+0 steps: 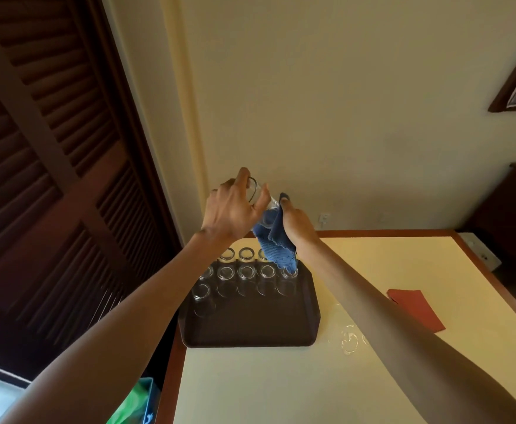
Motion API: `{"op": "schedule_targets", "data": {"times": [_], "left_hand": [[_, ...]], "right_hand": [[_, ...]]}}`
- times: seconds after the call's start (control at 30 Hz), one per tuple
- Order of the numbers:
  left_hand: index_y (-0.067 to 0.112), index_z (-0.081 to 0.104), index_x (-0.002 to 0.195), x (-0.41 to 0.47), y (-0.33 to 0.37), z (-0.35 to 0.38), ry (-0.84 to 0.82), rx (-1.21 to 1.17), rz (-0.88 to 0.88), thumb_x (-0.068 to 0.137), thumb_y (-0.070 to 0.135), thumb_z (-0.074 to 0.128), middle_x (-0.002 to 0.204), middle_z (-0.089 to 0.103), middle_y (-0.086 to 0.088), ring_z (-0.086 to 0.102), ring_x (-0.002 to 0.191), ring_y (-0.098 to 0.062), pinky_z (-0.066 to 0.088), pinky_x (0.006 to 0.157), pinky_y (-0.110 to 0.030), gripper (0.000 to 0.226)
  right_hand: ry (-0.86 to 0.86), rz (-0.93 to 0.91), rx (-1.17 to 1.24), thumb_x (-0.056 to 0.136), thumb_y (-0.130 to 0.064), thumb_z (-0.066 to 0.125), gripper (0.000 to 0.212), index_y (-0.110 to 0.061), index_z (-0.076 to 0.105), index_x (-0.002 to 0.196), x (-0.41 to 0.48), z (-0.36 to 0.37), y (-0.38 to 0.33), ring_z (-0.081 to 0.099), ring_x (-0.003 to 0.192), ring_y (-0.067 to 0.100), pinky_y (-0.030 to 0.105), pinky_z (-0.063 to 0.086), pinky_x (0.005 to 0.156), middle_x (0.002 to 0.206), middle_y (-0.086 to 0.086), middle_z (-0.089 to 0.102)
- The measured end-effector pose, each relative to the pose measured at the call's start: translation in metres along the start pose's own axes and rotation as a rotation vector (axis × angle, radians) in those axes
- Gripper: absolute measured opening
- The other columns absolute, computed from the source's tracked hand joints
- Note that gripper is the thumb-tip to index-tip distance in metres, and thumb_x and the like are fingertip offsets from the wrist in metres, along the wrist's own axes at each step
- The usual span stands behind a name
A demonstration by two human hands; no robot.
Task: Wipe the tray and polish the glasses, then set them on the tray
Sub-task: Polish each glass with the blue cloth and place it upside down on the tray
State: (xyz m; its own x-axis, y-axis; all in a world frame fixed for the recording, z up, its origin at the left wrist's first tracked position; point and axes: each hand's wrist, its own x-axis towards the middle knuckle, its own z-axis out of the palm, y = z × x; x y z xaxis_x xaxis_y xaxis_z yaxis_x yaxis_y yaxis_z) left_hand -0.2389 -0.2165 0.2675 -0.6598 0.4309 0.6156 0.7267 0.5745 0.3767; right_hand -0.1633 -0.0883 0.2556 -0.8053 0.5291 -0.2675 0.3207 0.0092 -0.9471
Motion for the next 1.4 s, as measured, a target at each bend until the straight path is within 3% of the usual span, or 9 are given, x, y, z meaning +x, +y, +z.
{"op": "schedule_targets", "data": {"times": [0.13, 0.27, 0.4, 0.53, 0.7, 0.9, 1.1, 1.27, 1.4], "left_hand": [[0.013, 0.049, 0.105, -0.005, -0.018, 0.006, -0.089, -0.061, -0.156, 0.103, 0.053, 0.049, 0.086, 0.062, -0.003, 0.059, 0.071, -0.032, 0.048, 0.068, -0.04, 0.04], [0.01, 0.045, 0.115, -0.029, -0.037, 0.025, -0.198, -0.132, -0.273, 0.103, 0.048, 0.055, 0.094, 0.064, 0.0, 0.065, 0.078, -0.028, 0.046, 0.074, -0.036, 0.04], [0.009, 0.048, 0.118, -0.066, -0.057, 0.046, -0.273, -0.113, -0.353, 0.1, 0.048, 0.062, 0.111, 0.074, -0.005, 0.072, 0.096, -0.027, 0.041, 0.076, -0.03, 0.045], [0.016, 0.048, 0.119, -0.106, -0.079, 0.071, -0.418, -0.074, -0.429, 0.095, 0.05, 0.067, 0.111, 0.071, -0.007, 0.07, 0.094, -0.029, 0.052, 0.077, -0.037, 0.046], [0.02, 0.052, 0.127, -0.15, -0.098, 0.1, -0.607, -0.049, -0.471, 0.089, 0.045, 0.074, 0.124, 0.065, -0.008, 0.067, 0.107, -0.034, 0.055, 0.087, -0.044, 0.051], [0.012, 0.062, 0.124, -0.188, -0.113, 0.124, -0.749, -0.027, -0.501, 0.079, 0.034, 0.084, 0.12, 0.066, -0.009, 0.065, 0.11, -0.031, 0.057, 0.091, -0.044, 0.055], [0.012, 0.059, 0.131, -0.207, -0.121, 0.135, -0.793, 0.001, -0.489, 0.08, 0.032, 0.084, 0.127, 0.061, -0.015, 0.058, 0.12, -0.035, 0.056, 0.096, -0.05, 0.06], [0.017, 0.032, 0.158, -0.184, -0.115, 0.124, -1.088, 0.177, -0.396, 0.082, 0.052, 0.082, 0.155, 0.042, -0.017, 0.04, 0.145, -0.041, 0.043, 0.114, -0.052, 0.097], [0.009, 0.059, 0.138, -0.126, -0.112, 0.092, -1.056, 0.048, -0.37, 0.094, 0.025, 0.072, 0.136, 0.065, -0.012, 0.059, 0.129, -0.032, 0.048, 0.105, -0.039, 0.048]], "right_hand": [[-0.055, 0.036, -0.034, 0.106, -0.046, 0.035, 0.047, -0.014, 0.057, 0.079, 0.007, -0.004, 0.022, 0.055, 0.074, 0.021, 0.032, 0.038, 0.065, 0.077, 0.007, 0.056], [-0.108, 0.216, -0.024, 0.103, -0.057, 0.033, 0.05, -0.011, 0.053, 0.102, 0.033, -0.002, 0.052, 0.059, 0.101, 0.029, 0.043, 0.045, 0.102, 0.1, 0.011, 0.059], [-0.115, 0.309, -0.01, 0.101, -0.061, 0.035, 0.057, -0.011, 0.051, 0.124, 0.048, 0.0, 0.085, 0.057, 0.114, 0.029, 0.046, 0.041, 0.11, 0.114, 0.01, 0.06], [-0.057, 0.392, 0.034, 0.087, -0.069, 0.051, 0.064, -0.015, 0.057, 0.12, 0.062, 0.001, 0.125, 0.062, 0.109, 0.027, 0.045, 0.047, 0.104, 0.121, 0.01, 0.063], [-0.056, 0.366, 0.08, 0.1, -0.041, 0.056, 0.018, -0.024, 0.059, 0.094, 0.07, 0.005, 0.153, 0.064, 0.111, 0.028, 0.05, 0.049, 0.104, 0.119, 0.01, 0.066], [-0.079, 0.272, -0.038, 0.098, -0.045, 0.059, 0.022, -0.024, 0.063, 0.095, 0.072, 0.007, 0.181, 0.063, 0.112, 0.028, 0.053, 0.048, 0.104, 0.116, 0.007, 0.067], [-0.187, 0.328, 0.097, 0.09, -0.05, 0.069, 0.047, -0.011, 0.064, 0.115, 0.069, 0.014, 0.189, 0.065, 0.109, 0.022, 0.037, 0.047, 0.097, 0.116, 0.008, 0.07], [-0.284, 0.289, 0.041, 0.088, -0.016, 0.075, 0.032, 0.0, 0.064, 0.113, 0.064, 0.016, 0.188, 0.063, 0.111, 0.031, 0.041, 0.047, 0.1, 0.116, 0.017, 0.067], [-0.302, 0.294, 0.096, 0.097, -0.016, 0.064, 0.028, 0.001, 0.061, 0.12, 0.06, 0.018, 0.167, 0.063, 0.113, 0.033, 0.043, 0.047, 0.1, 0.118, 0.016, 0.067]]}}
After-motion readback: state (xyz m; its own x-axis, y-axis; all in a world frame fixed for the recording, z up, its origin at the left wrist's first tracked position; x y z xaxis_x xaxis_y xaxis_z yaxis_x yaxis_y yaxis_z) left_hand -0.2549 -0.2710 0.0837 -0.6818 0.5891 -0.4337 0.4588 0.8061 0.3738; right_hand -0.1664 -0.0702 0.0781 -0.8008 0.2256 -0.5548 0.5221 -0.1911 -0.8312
